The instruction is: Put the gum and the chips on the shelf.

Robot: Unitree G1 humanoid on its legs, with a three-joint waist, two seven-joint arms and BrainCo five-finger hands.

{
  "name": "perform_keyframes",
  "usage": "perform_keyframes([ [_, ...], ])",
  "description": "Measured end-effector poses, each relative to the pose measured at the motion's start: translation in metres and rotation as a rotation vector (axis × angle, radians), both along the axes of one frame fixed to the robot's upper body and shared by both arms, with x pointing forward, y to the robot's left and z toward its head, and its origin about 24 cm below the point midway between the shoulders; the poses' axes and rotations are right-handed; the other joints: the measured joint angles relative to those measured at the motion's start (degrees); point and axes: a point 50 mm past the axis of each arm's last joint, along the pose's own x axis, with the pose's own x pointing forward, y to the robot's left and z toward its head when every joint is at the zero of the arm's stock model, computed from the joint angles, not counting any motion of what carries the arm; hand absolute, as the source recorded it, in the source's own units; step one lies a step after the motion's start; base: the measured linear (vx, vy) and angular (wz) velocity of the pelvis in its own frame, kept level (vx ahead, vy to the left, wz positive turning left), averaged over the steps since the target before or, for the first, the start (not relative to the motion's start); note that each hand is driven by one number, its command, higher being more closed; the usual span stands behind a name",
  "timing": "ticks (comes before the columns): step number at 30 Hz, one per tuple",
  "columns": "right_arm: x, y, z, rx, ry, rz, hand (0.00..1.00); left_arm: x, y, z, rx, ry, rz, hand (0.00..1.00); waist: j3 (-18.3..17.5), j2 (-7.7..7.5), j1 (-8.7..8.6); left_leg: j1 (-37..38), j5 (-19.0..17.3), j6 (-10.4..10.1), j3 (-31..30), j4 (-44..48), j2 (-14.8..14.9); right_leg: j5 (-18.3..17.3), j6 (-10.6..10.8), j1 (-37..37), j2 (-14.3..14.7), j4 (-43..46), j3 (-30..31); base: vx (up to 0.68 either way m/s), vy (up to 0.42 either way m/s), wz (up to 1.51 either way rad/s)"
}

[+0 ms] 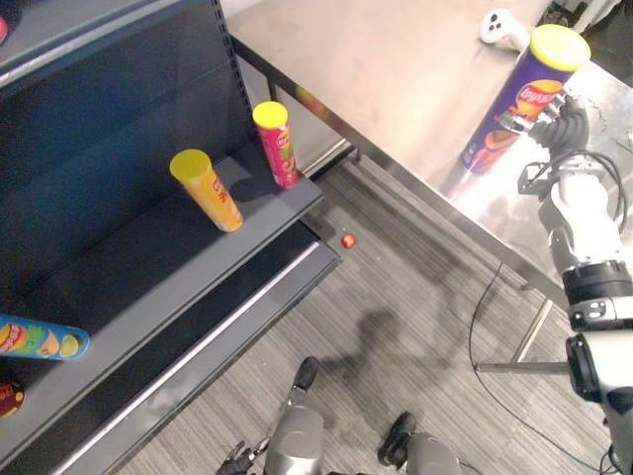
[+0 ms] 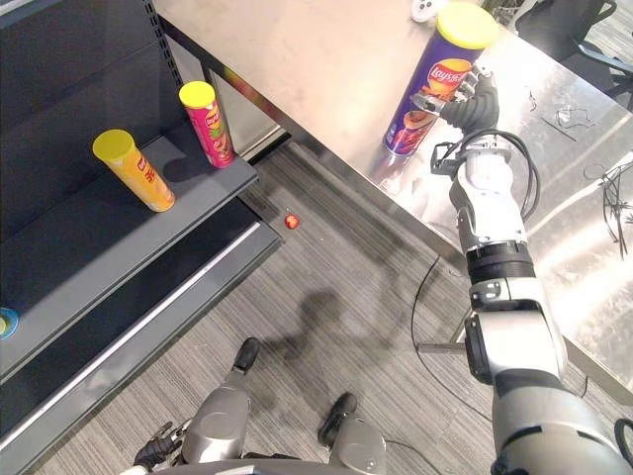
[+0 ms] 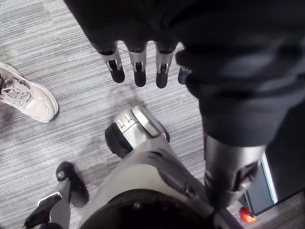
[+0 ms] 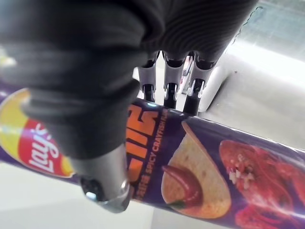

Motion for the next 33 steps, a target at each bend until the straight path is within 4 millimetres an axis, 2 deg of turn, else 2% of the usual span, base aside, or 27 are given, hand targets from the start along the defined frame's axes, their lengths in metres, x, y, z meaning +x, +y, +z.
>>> perform_keyframes([
  [4, -0.016, 0.022, 0.016, -0.05, -0.105, 0.118, 1.0, -0.001, 0.002, 0.0, 0.006, 0.014, 0.004, 0.0, -0.21, -0.33, -1.15, 0.84, -0.21, -0.16, 2.37, -0.43, 1.26, 0.83, -0.4, 0.0, 1.43, -1.31, 1.86, -0.03, -0.029, -0.25],
  [7, -0.027, 0.03, 0.014, -0.087, -0.134, 0.186, 1.0, -0.004, 0.007, 0.0, 0.021, 0.023, 0.023, 0.0, -1.38, -1.46, -1.87, 1.12, -0.43, -0.26, 4.04, -0.43, 2.39, 1.86, -0.61, 0.0, 2.8, -3.04, 3.16, -0.02, -0.037, -0.31],
  [10, -0.036, 0.038, -0.001, -0.089, -0.117, 0.269, 1.0, -0.011, 0.011, -0.002, 0.034, 0.051, 0.051, 0.0, -3.8, -2.97, -3.87, 1.14, -0.62, -0.54, 5.03, -0.43, 3.26, 2.72, -0.77, -0.01, 3.89, -4.61, 3.93, 0.0, -0.033, -0.18],
  [11, -0.039, 0.041, -0.005, -0.097, -0.11, 0.295, 1.0, -0.012, 0.012, -0.002, 0.036, 0.061, 0.055, 0.0, -4.55, -3.03, -4.11, 1.15, -0.7, -0.65, 5.28, -0.43, 3.37, 2.88, -0.82, -0.02, 4.02, -4.87, 4.08, 0.02, -0.018, -0.19],
  [17, -0.059, 0.057, -0.031, -0.126, -0.052, 0.464, 1.0, -0.016, 0.011, -0.004, 0.039, 0.08, 0.068, 0.0, -8.52, -2.95, -4.55, 1.53, -0.97, -0.99, 6.34, -0.42, 3.74, 3.66, -0.68, 0.25, 4.64, -6.55, 5.1, 0.01, -0.01, -0.1],
  [23, -0.078, 0.081, -0.055, -0.152, 0.009, 0.632, 1.0, -0.026, 0.011, -0.007, 0.037, 0.116, 0.089, 0.0, -11.17, -2.97, -5.86, 2.08, -1.51, -0.6, 7.43, -0.43, 3.71, 4.54, -0.41, 0.87, 4.74, -8.14, 5.79, 0.0, 0.003, -0.08],
  [26, -0.084, 0.084, -0.072, -0.126, 0.074, 0.667, 1.0, -0.027, 0.011, -0.007, 0.04, 0.119, 0.092, 0.0, -12.07, -3.02, -6.08, 2.73, -1.52, -0.68, 8.01, -0.42, 3.61, 4.75, -0.24, 1.26, 4.7, -8.42, 6.48, 0.0, 0.005, -0.08],
  [33, -0.095, 0.091, -0.091, -0.085, 0.127, 0.72, 1.0, -0.036, 0.01, -0.01, 0.044, 0.169, 0.114, 0.0, -13.87, -2.31, -7.27, 3.6, -2.41, -0.71, 8.8, -0.39, 3.66, 4.63, -0.3, 1.85, 4.61, -8.09, 6.9, -0.01, -0.002, -0.06],
])
